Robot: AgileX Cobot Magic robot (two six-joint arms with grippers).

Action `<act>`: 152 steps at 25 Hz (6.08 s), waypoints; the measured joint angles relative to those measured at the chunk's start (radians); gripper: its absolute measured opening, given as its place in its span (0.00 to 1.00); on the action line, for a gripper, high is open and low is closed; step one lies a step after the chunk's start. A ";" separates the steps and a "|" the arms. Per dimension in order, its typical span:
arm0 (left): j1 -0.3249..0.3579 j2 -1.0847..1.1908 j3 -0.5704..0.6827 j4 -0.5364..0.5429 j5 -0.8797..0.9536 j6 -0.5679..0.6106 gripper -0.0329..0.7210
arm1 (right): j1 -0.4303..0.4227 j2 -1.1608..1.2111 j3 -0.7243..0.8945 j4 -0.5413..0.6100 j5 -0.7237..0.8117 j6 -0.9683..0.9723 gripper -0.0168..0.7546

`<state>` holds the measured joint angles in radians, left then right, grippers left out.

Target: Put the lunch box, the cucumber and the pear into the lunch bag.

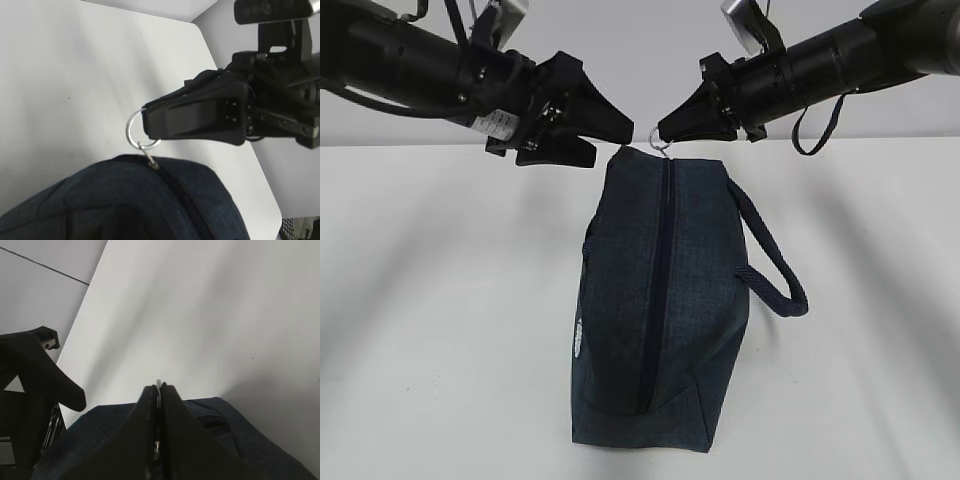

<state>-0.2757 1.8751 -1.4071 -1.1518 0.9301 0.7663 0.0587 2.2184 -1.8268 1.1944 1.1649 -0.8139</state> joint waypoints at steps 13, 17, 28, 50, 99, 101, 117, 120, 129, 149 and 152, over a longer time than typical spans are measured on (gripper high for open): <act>-0.040 0.079 -0.064 0.085 0.013 -0.074 0.31 | 0.000 0.000 -0.002 0.006 0.000 0.000 0.03; -0.040 0.079 -0.065 0.088 0.042 -0.077 0.08 | 0.000 0.000 -0.002 0.004 0.000 0.000 0.03; -0.040 0.079 -0.065 0.086 0.099 -0.070 0.06 | 0.000 0.000 -0.002 -0.072 -0.010 0.004 0.03; -0.037 0.079 -0.066 0.062 0.189 0.003 0.06 | 0.002 0.063 -0.011 -0.049 -0.077 0.025 0.03; 0.030 0.053 -0.066 -0.075 0.049 0.054 0.58 | 0.000 0.056 -0.459 -0.740 0.059 0.388 0.52; 0.056 0.037 -0.069 -0.062 0.047 0.054 0.58 | 0.000 0.029 -0.465 -0.791 0.067 0.424 0.51; 0.130 -0.207 -0.110 0.744 0.036 -0.314 0.54 | 0.019 -0.208 -0.467 -0.894 0.088 0.592 0.51; 0.130 -0.251 -0.110 0.852 0.088 -0.411 0.53 | 0.019 -0.274 -0.467 -0.918 0.091 0.607 0.50; 0.130 -0.365 -0.110 1.110 0.160 -0.571 0.53 | 0.019 -0.476 -0.465 -0.950 0.099 0.631 0.47; 0.130 -0.843 0.106 1.108 0.290 -0.632 0.53 | 0.020 -1.317 0.364 -1.059 0.105 0.657 0.46; 0.130 -0.995 0.220 1.106 0.290 -0.650 0.53 | 0.020 -1.461 0.492 -1.066 0.106 0.673 0.45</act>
<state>-0.1461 0.8797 -1.1874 -0.0462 1.2198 0.1160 0.0786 0.7579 -1.3346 0.1279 1.2707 -0.1405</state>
